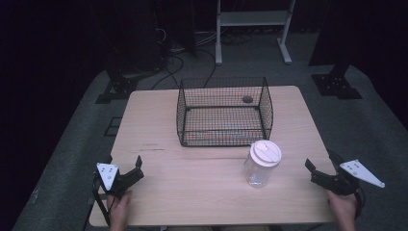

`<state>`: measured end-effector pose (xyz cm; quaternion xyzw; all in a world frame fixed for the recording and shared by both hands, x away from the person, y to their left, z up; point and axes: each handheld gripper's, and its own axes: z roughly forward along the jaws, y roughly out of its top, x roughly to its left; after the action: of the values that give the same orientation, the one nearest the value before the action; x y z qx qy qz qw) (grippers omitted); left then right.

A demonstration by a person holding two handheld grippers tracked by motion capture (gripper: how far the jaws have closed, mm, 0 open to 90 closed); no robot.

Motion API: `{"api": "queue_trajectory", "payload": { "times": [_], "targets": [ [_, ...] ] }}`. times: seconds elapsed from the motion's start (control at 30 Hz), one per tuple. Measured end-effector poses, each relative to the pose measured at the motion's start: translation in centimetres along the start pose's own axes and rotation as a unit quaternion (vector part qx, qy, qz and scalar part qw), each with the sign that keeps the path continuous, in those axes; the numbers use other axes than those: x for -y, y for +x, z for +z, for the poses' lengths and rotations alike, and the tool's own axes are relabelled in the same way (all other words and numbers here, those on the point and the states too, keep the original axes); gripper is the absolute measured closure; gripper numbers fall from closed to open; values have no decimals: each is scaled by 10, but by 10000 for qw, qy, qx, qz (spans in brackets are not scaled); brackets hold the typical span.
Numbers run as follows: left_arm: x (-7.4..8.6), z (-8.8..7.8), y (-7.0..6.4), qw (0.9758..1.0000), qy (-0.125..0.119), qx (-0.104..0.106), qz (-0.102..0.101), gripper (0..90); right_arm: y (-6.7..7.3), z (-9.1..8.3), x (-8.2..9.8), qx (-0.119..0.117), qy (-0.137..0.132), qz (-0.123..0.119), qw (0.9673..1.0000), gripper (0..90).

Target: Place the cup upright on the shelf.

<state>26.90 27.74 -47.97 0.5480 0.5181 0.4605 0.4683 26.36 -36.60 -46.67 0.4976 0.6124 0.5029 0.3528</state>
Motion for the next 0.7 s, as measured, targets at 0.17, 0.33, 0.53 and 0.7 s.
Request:
{"api": "queue_trajectory", "payload": {
  "times": [0.17,0.33,0.53,0.7],
  "targets": [
    [0,0,0,10000,-9,1,5,0,0,3,0,-35,36,13,10000,53],
    [0,0,1,10000,-10,1,-21,0,6,1,-1,-162,42,32,9999,44],
    [0,-1,0,10000,-26,17,-2,0,20,-4,-12,-493,-9,-75,9988,25],
    [0,-1,0,10000,-30,25,-9,0,28,-6,-16,-690,-1,-184,9974,21]
  ]
}}
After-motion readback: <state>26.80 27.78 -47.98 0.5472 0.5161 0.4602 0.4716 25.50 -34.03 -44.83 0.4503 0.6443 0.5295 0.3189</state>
